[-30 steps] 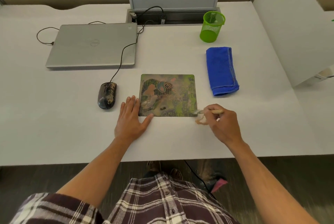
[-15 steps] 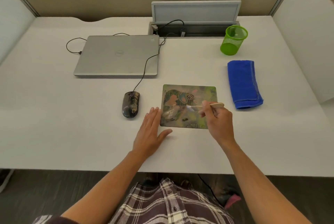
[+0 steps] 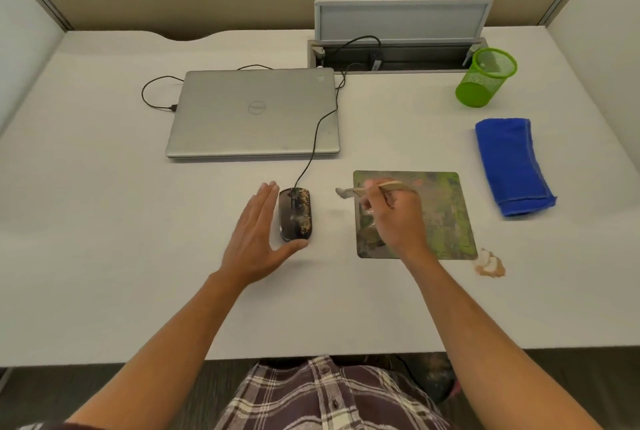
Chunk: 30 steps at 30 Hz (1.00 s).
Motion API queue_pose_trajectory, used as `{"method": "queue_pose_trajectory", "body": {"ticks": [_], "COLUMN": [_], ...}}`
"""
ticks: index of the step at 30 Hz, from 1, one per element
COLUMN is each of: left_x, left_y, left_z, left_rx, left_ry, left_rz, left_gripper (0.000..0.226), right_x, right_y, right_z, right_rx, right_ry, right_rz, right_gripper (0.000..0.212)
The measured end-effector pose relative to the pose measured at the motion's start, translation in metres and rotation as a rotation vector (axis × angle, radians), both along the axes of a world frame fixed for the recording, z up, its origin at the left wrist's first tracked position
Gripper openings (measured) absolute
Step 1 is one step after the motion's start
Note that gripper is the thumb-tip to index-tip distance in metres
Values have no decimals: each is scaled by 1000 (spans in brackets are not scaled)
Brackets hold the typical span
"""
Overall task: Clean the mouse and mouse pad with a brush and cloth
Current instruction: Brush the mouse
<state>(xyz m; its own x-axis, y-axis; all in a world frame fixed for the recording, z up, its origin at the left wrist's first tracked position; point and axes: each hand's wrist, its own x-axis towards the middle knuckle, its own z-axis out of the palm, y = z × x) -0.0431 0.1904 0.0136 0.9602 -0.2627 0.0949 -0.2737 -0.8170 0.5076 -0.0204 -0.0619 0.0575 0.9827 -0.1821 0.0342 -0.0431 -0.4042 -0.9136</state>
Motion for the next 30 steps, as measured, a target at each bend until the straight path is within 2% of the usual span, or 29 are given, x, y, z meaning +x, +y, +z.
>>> {"method": "queue_pose_trajectory", "body": {"ticks": [4,8,18,30], "left_x": [17,27,31,29], "left_y": [15,18,21,21], "left_z": [-11,-18,-25,-25], "left_rx": [48,40,-36,-57], "left_ry": [115,137,129,111], "left_rz": [-69,-112,-138,-131], "left_gripper": [118,126,123,117], "right_x": [13,27,42,16], "right_y": [25,48,67,52], "right_z": [2,3,-8,-7], "right_rx": [-64,-139,-145,-81], "right_ry": [-1,-38,89,102], "right_rz": [53,119,236,249], "right_gripper": [31,23,13,18]}}
